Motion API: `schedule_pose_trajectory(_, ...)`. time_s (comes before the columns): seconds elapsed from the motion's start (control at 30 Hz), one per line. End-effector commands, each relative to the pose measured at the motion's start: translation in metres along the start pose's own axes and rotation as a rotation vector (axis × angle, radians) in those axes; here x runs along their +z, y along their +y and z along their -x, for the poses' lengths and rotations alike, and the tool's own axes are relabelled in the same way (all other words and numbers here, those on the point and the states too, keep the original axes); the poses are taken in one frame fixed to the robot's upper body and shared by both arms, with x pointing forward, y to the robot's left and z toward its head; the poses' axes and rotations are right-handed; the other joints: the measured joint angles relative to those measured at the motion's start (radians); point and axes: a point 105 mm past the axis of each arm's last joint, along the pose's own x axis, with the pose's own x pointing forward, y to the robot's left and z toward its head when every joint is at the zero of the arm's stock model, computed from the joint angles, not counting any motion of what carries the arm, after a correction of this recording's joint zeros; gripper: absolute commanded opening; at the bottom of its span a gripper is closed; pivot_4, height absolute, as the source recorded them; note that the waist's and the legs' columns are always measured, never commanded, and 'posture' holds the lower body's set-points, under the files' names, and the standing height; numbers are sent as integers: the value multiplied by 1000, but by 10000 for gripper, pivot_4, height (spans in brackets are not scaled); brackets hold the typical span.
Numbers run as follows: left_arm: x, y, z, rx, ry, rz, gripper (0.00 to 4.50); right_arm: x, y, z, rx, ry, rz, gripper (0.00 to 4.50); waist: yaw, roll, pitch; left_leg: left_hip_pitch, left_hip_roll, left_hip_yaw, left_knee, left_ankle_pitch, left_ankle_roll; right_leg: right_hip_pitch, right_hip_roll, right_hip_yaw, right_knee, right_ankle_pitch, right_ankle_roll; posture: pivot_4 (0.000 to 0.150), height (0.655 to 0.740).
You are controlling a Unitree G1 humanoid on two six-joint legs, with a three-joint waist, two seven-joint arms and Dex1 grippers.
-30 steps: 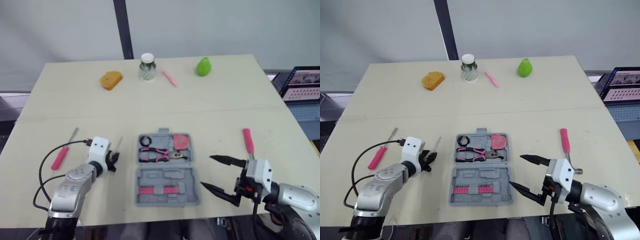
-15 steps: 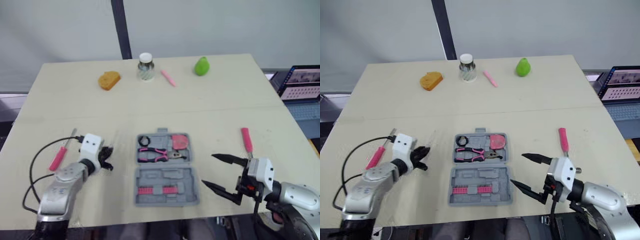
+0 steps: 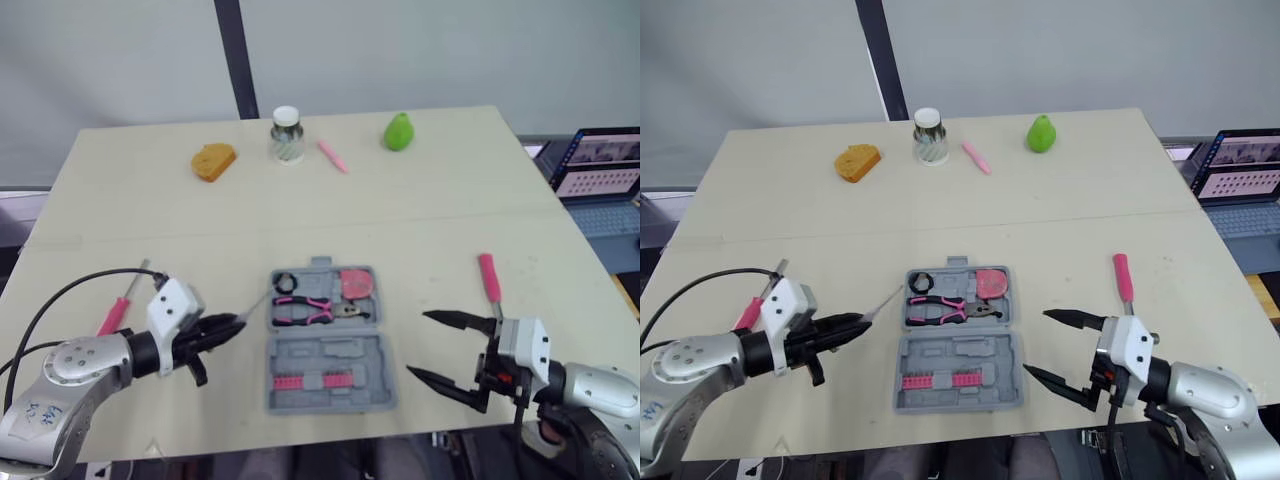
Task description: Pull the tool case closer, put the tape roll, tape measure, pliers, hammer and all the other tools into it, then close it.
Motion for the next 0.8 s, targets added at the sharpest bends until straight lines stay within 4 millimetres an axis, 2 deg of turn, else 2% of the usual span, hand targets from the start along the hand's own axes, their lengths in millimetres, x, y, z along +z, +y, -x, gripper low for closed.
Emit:
schedule_pose_trajectory(0.03,12,-12,-5,-90,-19,-84,560,4,8,-2,52,-11,22,45000,0,0,0,0,0,0,0,0,0,0,0,0,0,0,0,1500,7391)
schedule_pose_trajectory(0.37,8,-33,-42,-292,90,-264,560,2,13,-4,72,8,21,45000,0,0,0,0,0,0,0,0,0,0,1,1,0,0,0,1500,7391)
schedule_pose_trajectory(0.53,14,-40,-56,-360,98,-309,560,1,14,-3,76,24,17,45000,1,0,0,0,0,0,0,0,0,0,2,1,1,0,0,1500,7391)
schedule_pose_trajectory(0.8,11,-34,-75,-394,202,-351,560,-4,17,-2,89,75,-3,45000,1,0,0,0,0,1,1,0,0,-1,3,-1,6,0,0,1500,7391)
